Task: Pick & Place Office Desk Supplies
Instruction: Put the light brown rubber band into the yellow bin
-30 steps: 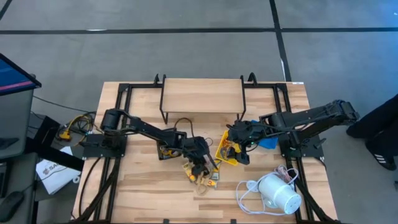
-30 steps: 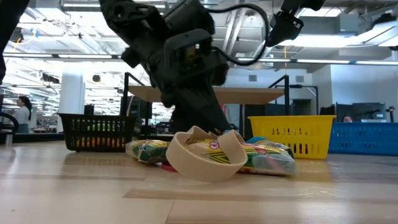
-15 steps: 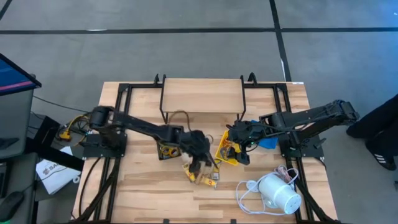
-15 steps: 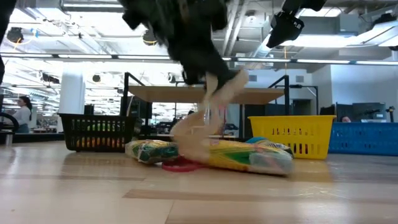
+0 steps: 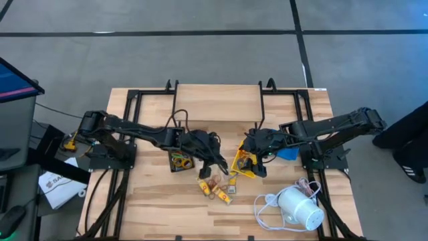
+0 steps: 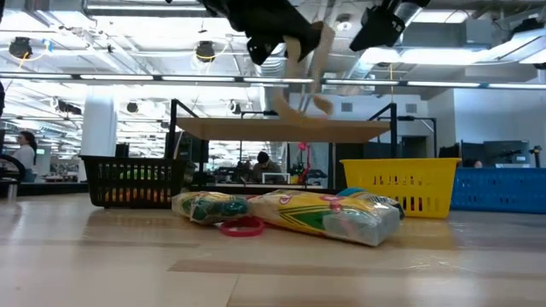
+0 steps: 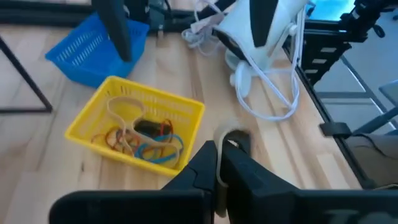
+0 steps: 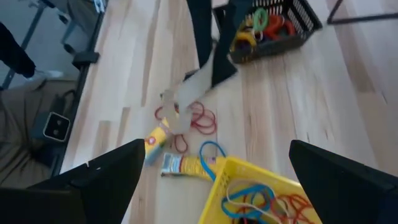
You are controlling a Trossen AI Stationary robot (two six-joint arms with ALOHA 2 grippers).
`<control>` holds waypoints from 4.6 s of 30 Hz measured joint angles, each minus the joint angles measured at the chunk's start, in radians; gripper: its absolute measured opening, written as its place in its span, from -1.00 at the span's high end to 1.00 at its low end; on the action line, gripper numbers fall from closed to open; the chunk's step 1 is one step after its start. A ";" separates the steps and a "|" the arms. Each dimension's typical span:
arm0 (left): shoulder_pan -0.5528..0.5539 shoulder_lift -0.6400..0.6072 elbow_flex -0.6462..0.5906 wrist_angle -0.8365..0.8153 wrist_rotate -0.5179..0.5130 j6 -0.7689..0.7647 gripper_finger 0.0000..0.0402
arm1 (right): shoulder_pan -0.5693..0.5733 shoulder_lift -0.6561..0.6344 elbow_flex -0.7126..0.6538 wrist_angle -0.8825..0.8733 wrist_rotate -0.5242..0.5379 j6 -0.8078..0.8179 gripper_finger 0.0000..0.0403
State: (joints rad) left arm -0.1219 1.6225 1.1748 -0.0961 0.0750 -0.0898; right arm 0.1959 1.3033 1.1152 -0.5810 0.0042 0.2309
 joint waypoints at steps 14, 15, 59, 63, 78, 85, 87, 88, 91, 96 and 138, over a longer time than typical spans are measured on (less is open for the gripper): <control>-0.005 -0.003 0.000 0.131 -0.027 0.053 0.98 | -0.001 0.027 0.000 0.108 -0.003 -0.031 -0.97; -0.006 -0.003 0.000 0.145 -0.027 0.042 0.98 | -0.001 0.027 -0.001 0.104 -0.003 -0.034 -0.97; 0.085 -0.402 -0.575 0.768 -0.177 -1.010 0.96 | -0.113 0.060 -0.124 0.648 0.280 -0.323 -0.97; 0.061 -0.401 -0.625 0.816 -0.238 -1.039 0.96 | -0.157 0.060 -0.124 0.650 0.190 -0.340 -0.97; 0.042 -0.401 -0.672 0.908 -0.267 -1.104 0.95 | -0.241 0.204 -0.126 0.728 -0.018 -0.327 -0.97; 0.042 -0.401 -0.672 0.908 -0.258 -1.120 0.91 | -0.273 0.208 -0.124 0.771 -0.079 -0.325 -0.97; 0.042 -0.401 -0.672 0.905 -0.253 -1.121 0.88 | -0.275 0.208 -0.124 0.786 -0.117 -0.314 -0.97; 0.042 -0.401 -0.672 0.904 -0.252 -1.121 0.87 | -0.279 0.208 -0.124 0.791 -0.135 -0.312 -0.97; 0.042 -0.401 -0.672 0.905 -0.252 -1.122 0.82 | -0.279 0.208 -0.124 0.807 -0.149 -0.310 -0.97; 0.042 -0.401 -0.672 0.904 -0.253 -1.134 0.75 | -0.284 0.224 -0.123 0.839 -0.165 -0.297 -0.97; 0.043 -0.401 -0.672 0.908 -0.266 -1.140 0.73 | -0.320 0.336 -0.088 0.880 -0.162 -0.199 0.98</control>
State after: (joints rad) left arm -0.0792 1.2217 0.5030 0.8123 -0.1906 -1.2301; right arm -0.1246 1.6394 1.0271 0.2993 -0.1577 0.0316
